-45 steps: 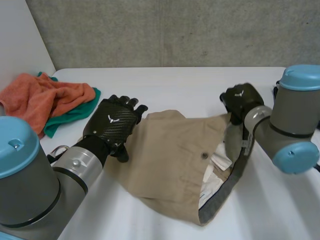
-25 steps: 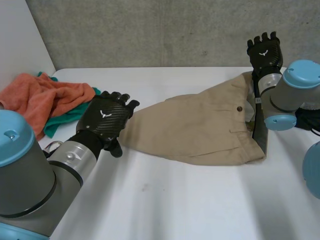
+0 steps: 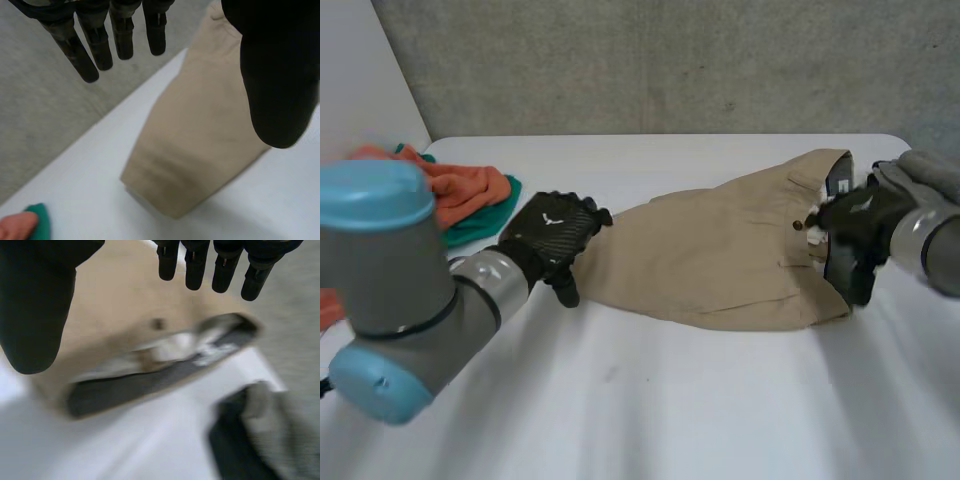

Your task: Fold the laundry.

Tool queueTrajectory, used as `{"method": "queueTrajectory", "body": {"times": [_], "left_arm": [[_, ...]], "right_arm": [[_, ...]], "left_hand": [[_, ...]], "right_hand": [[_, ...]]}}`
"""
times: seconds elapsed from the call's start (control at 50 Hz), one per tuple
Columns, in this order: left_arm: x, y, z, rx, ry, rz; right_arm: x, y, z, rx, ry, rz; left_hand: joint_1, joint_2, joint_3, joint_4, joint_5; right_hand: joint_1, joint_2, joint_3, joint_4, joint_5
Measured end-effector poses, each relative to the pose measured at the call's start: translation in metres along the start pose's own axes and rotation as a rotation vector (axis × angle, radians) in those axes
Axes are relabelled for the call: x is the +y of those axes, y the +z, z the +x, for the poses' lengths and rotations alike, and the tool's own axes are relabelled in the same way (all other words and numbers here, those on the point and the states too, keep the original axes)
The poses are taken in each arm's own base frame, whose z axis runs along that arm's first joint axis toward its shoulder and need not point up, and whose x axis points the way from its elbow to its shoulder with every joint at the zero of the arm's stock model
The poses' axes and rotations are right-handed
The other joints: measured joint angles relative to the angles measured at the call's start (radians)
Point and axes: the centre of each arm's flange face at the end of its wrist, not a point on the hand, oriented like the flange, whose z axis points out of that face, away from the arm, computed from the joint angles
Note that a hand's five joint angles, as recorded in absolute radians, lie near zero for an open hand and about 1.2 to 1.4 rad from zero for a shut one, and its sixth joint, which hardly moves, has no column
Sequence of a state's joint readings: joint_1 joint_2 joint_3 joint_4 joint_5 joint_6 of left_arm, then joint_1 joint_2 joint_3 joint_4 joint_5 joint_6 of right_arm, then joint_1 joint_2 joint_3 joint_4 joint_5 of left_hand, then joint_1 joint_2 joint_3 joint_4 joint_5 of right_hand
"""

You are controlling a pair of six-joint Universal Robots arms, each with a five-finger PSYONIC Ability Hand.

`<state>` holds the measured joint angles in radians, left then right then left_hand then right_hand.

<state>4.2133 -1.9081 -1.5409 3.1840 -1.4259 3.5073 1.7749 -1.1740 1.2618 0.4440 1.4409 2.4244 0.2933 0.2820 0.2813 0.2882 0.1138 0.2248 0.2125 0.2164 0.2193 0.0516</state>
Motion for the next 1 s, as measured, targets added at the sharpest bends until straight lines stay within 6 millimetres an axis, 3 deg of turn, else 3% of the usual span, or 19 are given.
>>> {"method": "queueTrajectory", "body": {"times": [0.12, 0.3, 0.4, 0.52, 0.6, 0.64, 0.7, 0.74, 0.76, 0.78, 0.8, 0.88, 0.98, 1.0], "left_arm": [[0.011, 0.029, -0.001, 0.08, -0.016, -0.086], [0.037, 0.07, -0.001, 0.105, 0.026, -0.185], [0.045, 0.083, 0.004, 0.095, 0.065, -0.19], [0.05, 0.097, 0.011, 0.053, 0.128, -0.171], [0.052, 0.105, 0.015, 0.014, 0.172, -0.154], [0.052, 0.107, 0.016, 0.002, 0.186, -0.146], [0.052, 0.109, 0.018, -0.008, 0.199, -0.137], [0.052, 0.111, 0.02, -0.011, 0.206, -0.13], [0.053, 0.111, 0.02, -0.011, 0.207, -0.129], [0.052, 0.112, 0.021, -0.012, 0.209, -0.126], [0.052, 0.112, 0.021, -0.013, 0.211, -0.124], [0.044, 0.111, 0.018, -0.031, 0.212, -0.113], [0.008, 0.095, 0.001, -0.093, 0.189, -0.066], [-0.011, 0.085, -0.008, -0.119, 0.168, -0.031]], "right_arm": [[0.016, 0.006, -0.036, -0.144, 0.009, 0.005], [0.038, 0.042, -0.061, -0.096, 0.017, 0.082], [0.046, 0.054, -0.066, -0.064, 0.014, 0.1], [0.049, 0.06, -0.066, -0.036, 0.014, 0.121], [0.044, 0.057, -0.061, -0.012, 0.024, 0.151], [0.042, 0.055, -0.059, -0.003, 0.029, 0.165], [0.037, 0.049, -0.054, 0.012, 0.037, 0.187], [0.033, 0.045, -0.051, 0.023, 0.046, 0.203], [0.032, 0.043, -0.05, 0.026, 0.051, 0.208], [0.031, 0.041, -0.048, 0.03, 0.056, 0.213], [0.029, 0.04, -0.047, 0.033, 0.061, 0.216], [0.027, 0.037, -0.045, 0.04, 0.073, 0.221], [0.016, 0.028, -0.037, 0.063, 0.079, 0.239], [0.01, 0.023, -0.032, 0.076, 0.078, 0.254]], "left_hand": [[0.041, 0.046, 0.047, 0.046, 0.045], [0.04, 0.046, 0.047, 0.045, 0.044], [0.038, 0.045, 0.047, 0.045, 0.042], [0.041, 0.051, 0.049, 0.051, 0.05], [0.088, 0.092, 0.095, 0.092, 0.093], [0.255, 0.248, 0.25, 0.246, 0.246], [0.335, 0.323, 0.324, 0.312, 0.31], [0.623, 0.614, 0.612, 0.593, 0.587], [0.623, 0.614, 0.612, 0.593, 0.587], [0.623, 0.614, 0.612, 0.593, 0.587], [0.852, 0.84, 0.833, 0.826, 0.819], [0.869, 0.909, 0.901, 0.904, 0.874], [0.869, 0.91, 0.902, 0.906, 0.874], [0.869, 0.91, 0.902, 0.906, 0.874]], "right_hand": [[0.075, 0.092, 0.09, 0.084, 0.085], [0.129, 0.139, 0.143, 0.138, 0.141], [0.289, 0.296, 0.294, 0.292, 0.29], [0.831, 0.929, 0.912, 0.909, 0.89], [0.877, 0.964, 0.965, 0.972, 0.949], [0.877, 0.964, 0.965, 0.972, 0.949], [0.877, 0.964, 0.965, 0.972, 0.949], [0.877, 0.964, 0.965, 0.973, 0.949], [0.877, 0.964, 0.965, 0.973, 0.949], [0.877, 0.964, 0.965, 0.974, 0.949], [0.877, 0.964, 0.965, 0.974, 0.949], [0.877, 0.964, 0.965, 0.974, 0.949], [0.877, 0.964, 0.965, 0.974, 0.949], [0.877, 0.964, 0.965, 0.974, 0.949]]}}
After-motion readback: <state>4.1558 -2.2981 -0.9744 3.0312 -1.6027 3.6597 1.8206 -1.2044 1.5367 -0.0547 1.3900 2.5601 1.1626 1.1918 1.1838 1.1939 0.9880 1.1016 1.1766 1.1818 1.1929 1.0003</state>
